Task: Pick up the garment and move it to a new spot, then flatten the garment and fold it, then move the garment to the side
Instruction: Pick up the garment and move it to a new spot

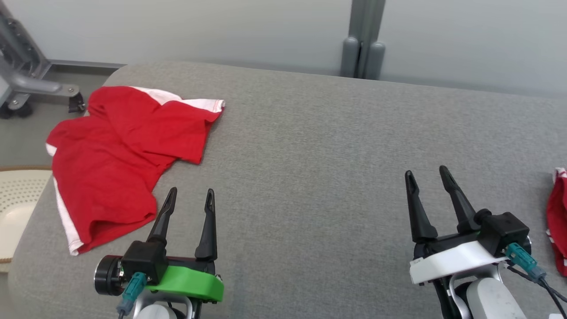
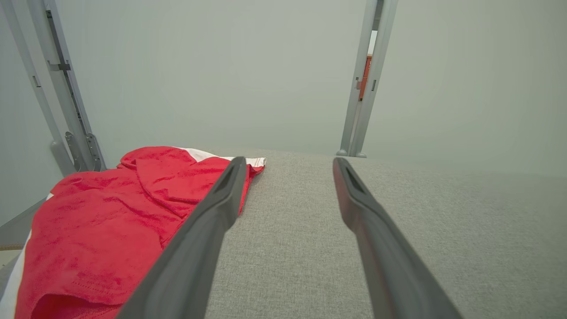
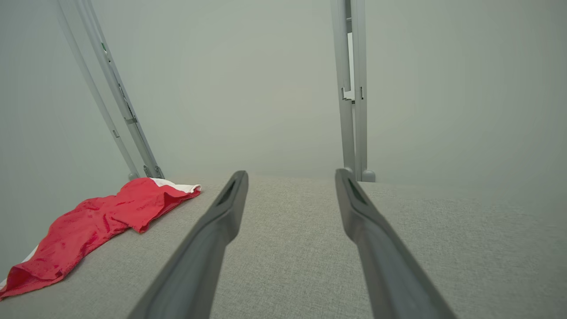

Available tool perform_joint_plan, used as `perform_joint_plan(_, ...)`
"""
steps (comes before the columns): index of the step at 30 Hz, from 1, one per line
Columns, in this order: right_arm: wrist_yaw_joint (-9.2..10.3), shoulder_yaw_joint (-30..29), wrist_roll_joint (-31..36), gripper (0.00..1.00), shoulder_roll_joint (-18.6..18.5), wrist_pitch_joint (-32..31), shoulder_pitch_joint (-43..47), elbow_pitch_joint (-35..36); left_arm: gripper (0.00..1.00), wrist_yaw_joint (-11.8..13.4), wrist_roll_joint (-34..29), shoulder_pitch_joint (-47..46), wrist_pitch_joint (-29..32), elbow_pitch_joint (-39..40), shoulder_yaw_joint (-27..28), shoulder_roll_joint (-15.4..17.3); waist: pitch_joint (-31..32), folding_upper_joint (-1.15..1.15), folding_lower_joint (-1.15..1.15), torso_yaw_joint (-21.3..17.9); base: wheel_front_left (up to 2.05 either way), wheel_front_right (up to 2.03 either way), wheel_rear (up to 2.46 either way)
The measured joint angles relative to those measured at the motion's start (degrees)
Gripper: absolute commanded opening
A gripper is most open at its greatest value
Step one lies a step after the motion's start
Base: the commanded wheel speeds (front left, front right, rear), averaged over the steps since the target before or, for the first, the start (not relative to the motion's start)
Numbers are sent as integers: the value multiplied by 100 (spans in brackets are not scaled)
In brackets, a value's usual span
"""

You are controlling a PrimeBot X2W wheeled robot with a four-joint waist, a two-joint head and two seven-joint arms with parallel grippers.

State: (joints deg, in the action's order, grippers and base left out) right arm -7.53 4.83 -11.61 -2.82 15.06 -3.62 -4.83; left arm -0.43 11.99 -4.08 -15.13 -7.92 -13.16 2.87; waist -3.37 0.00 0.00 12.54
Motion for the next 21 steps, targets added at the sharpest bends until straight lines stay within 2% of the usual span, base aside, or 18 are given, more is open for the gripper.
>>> perform_joint_plan(13,0,528,-92,100,3,0,-125,-337,100,52,-99,66,0,-18,468,1,-20,0,0,1123,0,0,0)
perform_joint_plan(21,0,563,-69,100,3,0,-125,-441,100,87,-58,97,0,-21,537,1,-82,0,0,1451,0,0,0)
